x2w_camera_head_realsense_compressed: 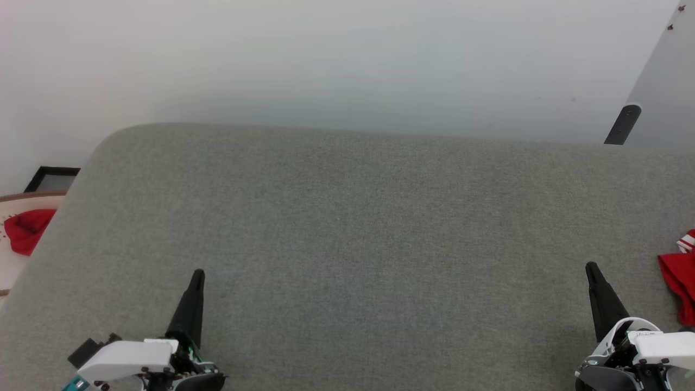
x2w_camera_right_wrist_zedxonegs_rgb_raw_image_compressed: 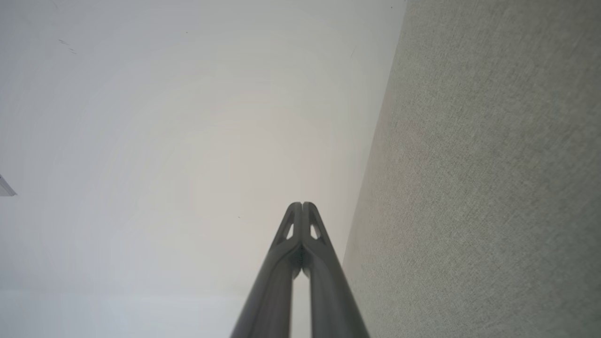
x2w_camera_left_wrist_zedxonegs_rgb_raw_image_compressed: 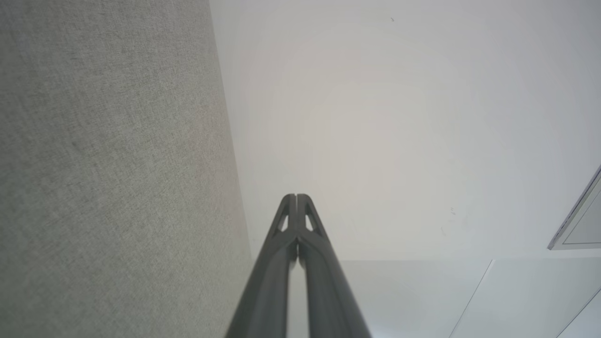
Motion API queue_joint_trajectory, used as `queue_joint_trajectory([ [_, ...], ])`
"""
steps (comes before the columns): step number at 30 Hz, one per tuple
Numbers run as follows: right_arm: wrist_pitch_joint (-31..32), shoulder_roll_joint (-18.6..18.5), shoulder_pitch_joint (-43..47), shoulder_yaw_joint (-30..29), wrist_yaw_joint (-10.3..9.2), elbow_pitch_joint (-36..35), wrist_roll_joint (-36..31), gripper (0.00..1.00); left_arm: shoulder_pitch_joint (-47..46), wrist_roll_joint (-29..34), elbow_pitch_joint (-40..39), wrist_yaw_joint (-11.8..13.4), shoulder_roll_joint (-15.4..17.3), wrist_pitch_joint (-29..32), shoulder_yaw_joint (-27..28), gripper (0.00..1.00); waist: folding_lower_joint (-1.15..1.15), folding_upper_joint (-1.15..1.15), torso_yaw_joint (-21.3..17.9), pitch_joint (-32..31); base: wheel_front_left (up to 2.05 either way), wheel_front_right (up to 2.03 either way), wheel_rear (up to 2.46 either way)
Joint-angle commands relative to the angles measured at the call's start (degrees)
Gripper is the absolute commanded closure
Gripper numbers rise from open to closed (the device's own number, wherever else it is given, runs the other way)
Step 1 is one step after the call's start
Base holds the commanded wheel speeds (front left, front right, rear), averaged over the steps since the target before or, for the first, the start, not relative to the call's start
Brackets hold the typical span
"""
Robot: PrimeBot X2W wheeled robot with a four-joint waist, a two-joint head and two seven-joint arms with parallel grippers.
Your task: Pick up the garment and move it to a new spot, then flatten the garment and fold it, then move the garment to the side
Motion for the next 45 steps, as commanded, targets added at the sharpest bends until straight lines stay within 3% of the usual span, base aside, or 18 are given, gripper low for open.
queue_joint_trajectory([
  [1,0.0,0.2,-0.2,0.2,0.02,0.0,0.2,1.0,-0.6,0.1,0.1,-0.2,-0.1,0.2,0.2,1.0,0.0,0.0,0.0,0.0,0.0,0.0,0.0],
  [45,0.0,0.2,-0.2,0.2,0.02,0.0,0.2,1.0,-0.6,0.3,0.1,-0.2,-0.2,0.2,0.3,1.0,0.0,0.0,0.0,0.0,0.0,0.0,0.0],
])
